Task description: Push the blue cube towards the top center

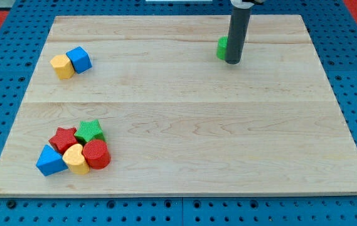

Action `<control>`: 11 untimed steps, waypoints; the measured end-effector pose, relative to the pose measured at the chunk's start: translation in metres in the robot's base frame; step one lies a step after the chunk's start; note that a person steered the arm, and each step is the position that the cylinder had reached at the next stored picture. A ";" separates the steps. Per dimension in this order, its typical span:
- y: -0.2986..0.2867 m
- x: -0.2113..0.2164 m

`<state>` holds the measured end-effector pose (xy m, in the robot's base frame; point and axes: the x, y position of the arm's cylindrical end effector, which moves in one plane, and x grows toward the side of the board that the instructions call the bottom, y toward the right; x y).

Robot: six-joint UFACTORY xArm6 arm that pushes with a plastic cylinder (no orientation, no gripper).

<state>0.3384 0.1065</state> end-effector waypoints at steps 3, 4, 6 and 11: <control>-0.171 0.067; -0.248 0.070; -0.325 0.029; -0.214 -0.059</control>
